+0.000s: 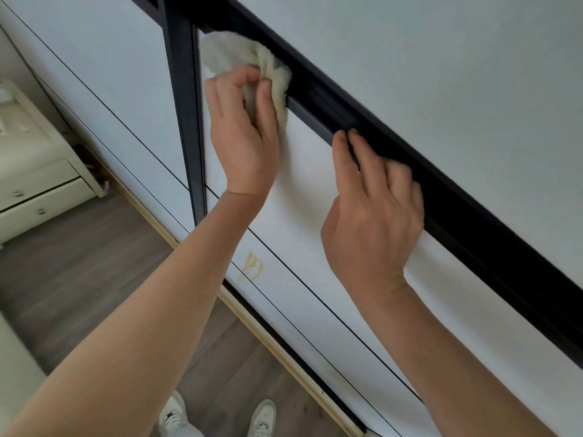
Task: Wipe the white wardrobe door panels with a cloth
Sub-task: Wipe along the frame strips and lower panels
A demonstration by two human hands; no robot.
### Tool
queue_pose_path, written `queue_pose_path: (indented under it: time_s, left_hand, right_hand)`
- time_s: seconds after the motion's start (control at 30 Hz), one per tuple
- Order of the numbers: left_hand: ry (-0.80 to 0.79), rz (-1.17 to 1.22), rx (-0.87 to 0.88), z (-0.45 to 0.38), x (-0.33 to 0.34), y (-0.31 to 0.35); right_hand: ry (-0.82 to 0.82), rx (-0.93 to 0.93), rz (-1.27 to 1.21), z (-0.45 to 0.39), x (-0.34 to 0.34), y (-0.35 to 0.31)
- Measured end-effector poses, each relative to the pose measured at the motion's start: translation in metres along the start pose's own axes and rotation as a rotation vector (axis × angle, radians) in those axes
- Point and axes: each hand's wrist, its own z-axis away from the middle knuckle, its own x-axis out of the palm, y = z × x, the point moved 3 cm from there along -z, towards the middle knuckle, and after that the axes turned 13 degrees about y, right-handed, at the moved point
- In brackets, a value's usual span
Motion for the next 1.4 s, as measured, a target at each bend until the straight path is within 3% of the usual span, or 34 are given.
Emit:
queue_pose_path:
  time_s: [0.07, 0.13, 0.23, 0.3, 0.33, 0.5, 0.6, 0.73, 0.8, 1.13, 1.33, 1.4]
  left_hand:
    - [-0.051, -0.051, -0.103, 0.021, -0.004, -0.032]
    - [-0.170, -0.195, -0.311, 0.058, -0.020, -0.073]
    - [-0.517, -0.456, -0.647, 0.125, -0.053, -0.118]
    - [-0.727, -0.546, -0.635, 0.154, -0.072, -0.130]
    - [-0.746, -0.558, -0.606, 0.161, -0.080, -0.133]
    - [-0.517, -0.383, -0.565, 0.139, -0.100, -0.144]
    - [-0.481, -0.457, -0.461, 0.123, -0.111, -0.182]
    - [-0.498, -0.453, -0.362, 0.128, -0.110, -0.211]
    - [-0.525, -0.421, -0.315, 0.140, -0.108, -0.229]
    - [-0.520, -0.240, -0.020, 0.202, -0.089, -0.342]
    - [-0.456, -0.078, 0.047, 0.208, -0.080, -0.364]
    - [-0.467, -0.022, 0.070, 0.207, -0.081, -0.369]
  right_hand:
    - [-0.014, -0.027, -0.020, 0.002, -0.001, 0.003]
    - [0.013, -0.055, -0.015, 0.002, 0.002, 0.005]
    - [0.072, -0.075, -0.011, 0.005, 0.008, 0.005]
    - [0.087, -0.096, -0.007, 0.009, 0.010, 0.004]
    - [0.099, -0.103, -0.007, 0.011, 0.011, 0.004]
    - [0.207, -0.053, -0.132, 0.039, 0.018, -0.008]
    - [0.047, -0.143, -0.231, 0.097, 0.044, -0.041]
    - [-0.203, -0.315, -0.168, 0.188, 0.090, -0.067]
    - [-0.249, -0.379, -0.115, 0.218, 0.106, -0.069]
    - [0.144, -0.505, 0.175, 0.264, 0.148, -0.054]
    - [-0.056, -0.435, 0.178, 0.270, 0.149, -0.044]
    - [-0.054, -0.402, 0.196, 0.278, 0.147, -0.046]
